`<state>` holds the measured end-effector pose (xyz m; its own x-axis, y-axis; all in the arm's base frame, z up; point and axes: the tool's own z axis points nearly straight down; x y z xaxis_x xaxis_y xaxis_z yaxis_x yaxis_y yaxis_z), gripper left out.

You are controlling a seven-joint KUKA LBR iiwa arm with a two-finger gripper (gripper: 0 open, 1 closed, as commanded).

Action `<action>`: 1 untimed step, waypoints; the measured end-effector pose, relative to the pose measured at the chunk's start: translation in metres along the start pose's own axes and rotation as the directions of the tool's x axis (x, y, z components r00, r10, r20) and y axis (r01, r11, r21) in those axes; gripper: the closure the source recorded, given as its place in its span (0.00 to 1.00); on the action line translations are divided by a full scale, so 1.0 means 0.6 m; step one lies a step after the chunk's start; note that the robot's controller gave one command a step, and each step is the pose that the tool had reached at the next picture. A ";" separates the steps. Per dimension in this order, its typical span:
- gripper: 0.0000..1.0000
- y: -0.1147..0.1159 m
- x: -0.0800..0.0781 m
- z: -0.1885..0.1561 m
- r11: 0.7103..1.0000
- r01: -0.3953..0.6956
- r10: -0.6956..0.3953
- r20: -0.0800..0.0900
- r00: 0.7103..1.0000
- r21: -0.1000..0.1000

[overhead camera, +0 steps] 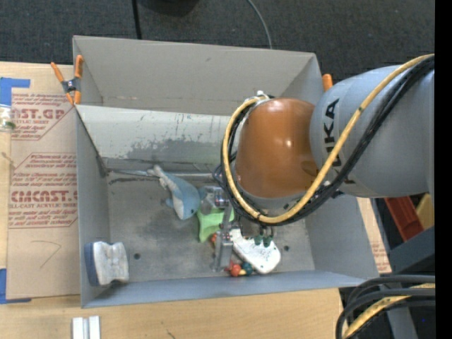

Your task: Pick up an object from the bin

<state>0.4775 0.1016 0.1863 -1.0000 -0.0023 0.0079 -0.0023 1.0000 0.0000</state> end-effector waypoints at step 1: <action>0.00 -0.001 -0.003 -0.007 1.000 -0.002 0.002 0.008 1.000 -0.001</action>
Offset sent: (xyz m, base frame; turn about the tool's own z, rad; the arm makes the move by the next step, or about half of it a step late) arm 0.0744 -0.0484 -0.0101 0.0871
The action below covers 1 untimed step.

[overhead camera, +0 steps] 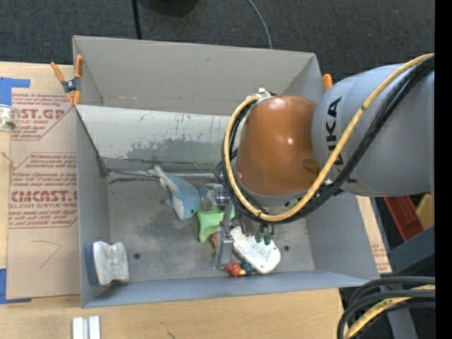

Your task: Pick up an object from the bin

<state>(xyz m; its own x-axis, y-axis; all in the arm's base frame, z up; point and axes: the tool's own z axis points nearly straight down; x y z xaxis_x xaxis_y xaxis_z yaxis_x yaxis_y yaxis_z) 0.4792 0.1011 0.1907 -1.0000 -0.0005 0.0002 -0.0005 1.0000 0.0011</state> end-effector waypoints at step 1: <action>0.00 -0.046 -0.076 0.014 0.999 -0.050 0.050 -0.003 0.999 -0.001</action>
Offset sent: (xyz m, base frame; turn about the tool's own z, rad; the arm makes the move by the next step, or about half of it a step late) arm 0.0785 -0.0618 -0.0956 0.0487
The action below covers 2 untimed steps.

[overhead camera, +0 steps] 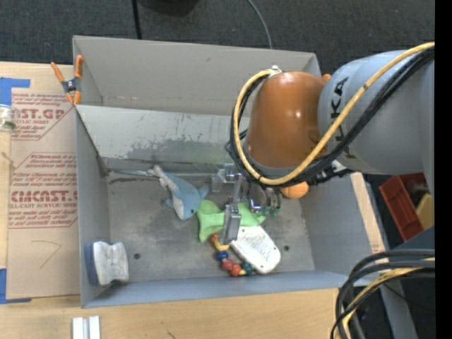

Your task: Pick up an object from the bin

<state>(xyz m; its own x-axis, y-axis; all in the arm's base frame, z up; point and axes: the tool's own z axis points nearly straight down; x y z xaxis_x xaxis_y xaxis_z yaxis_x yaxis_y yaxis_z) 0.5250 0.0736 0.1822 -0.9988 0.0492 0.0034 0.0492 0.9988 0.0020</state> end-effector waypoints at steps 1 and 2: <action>0.00 -0.031 -0.043 0.059 1.000 -0.015 0.015 0.014 1.000 0.000; 0.00 -0.035 -0.026 0.129 1.000 -0.009 0.009 0.001 1.000 0.001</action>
Offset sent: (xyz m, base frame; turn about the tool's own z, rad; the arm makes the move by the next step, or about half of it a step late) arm 0.0096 -0.0213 -0.0868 0.0064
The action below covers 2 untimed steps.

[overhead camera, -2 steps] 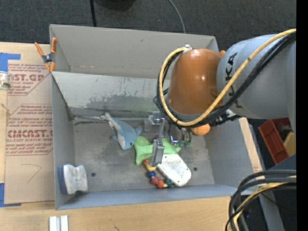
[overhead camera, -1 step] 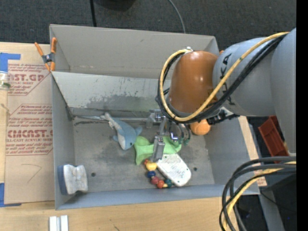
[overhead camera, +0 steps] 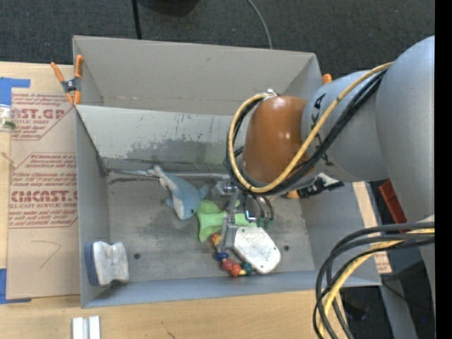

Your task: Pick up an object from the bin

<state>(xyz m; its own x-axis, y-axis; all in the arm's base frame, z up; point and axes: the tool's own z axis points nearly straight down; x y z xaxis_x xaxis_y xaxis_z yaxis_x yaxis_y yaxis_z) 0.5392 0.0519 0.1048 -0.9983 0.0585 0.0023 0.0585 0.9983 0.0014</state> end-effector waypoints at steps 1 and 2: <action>0.00 0.024 -0.002 0.022 1.000 -0.022 0.022 0.004 1.000 0.000; 1.00 0.029 -0.020 0.058 0.995 -0.097 0.097 0.003 0.995 -0.002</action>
Offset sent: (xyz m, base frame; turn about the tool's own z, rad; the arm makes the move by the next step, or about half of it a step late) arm 0.0125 0.0160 -0.0348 0.0977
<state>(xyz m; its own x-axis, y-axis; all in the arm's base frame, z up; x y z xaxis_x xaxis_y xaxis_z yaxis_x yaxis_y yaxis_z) 0.5522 0.0685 0.0701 -0.9878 0.1555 0.0000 0.1555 0.9878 0.0029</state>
